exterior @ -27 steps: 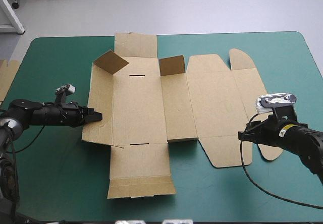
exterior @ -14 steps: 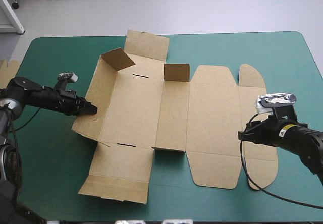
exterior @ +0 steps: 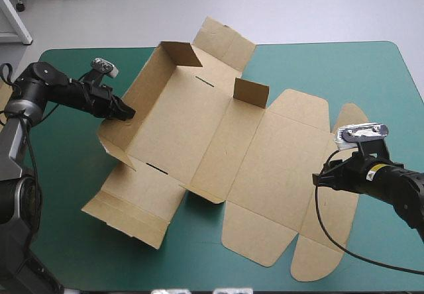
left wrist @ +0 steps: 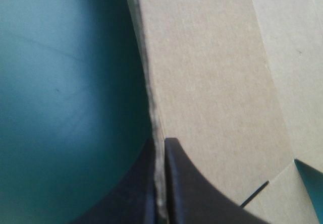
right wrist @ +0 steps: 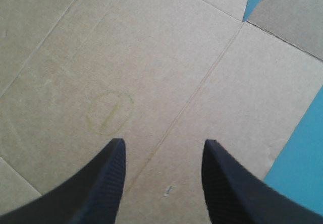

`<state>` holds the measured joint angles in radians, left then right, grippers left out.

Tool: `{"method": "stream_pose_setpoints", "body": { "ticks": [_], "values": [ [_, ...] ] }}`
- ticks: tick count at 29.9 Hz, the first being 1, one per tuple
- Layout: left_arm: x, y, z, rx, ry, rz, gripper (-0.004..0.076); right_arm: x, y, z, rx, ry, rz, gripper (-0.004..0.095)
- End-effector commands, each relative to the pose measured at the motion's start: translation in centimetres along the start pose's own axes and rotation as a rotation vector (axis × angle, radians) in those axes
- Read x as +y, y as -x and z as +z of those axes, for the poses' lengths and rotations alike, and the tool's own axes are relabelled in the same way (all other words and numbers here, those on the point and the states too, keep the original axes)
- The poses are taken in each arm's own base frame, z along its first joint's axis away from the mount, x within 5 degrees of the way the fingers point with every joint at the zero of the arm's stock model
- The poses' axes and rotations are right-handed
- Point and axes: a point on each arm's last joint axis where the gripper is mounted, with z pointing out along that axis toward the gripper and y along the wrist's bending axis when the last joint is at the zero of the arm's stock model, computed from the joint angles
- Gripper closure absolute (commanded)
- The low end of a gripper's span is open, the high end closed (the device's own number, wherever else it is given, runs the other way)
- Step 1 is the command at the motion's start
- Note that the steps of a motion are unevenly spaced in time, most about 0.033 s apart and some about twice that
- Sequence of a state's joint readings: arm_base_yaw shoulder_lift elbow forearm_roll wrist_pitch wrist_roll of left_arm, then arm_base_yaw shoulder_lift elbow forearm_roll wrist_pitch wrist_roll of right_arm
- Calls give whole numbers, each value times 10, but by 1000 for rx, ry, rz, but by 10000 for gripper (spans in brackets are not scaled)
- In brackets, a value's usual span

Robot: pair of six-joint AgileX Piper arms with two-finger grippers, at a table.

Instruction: Fold the box

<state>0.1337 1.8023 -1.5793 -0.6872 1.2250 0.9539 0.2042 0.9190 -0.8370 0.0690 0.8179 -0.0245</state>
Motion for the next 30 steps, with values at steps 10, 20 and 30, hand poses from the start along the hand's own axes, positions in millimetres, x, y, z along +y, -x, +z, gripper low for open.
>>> {"method": "stream_pose_setpoints", "body": {
  "ticks": [10, 20, 30],
  "values": [
    [-16, 50, -28, -118, -6, 214, 733, 1, 12, -10, -91, 16, 12, 467],
    [-61, 66, 6, 19, -15, 588, 710, 1, 13, -11, -107, 14, 10, 468],
    [-72, 109, -17, -74, 107, 792, 710, 1, 14, -11, -117, 16, 13, 469]
  ]
}}
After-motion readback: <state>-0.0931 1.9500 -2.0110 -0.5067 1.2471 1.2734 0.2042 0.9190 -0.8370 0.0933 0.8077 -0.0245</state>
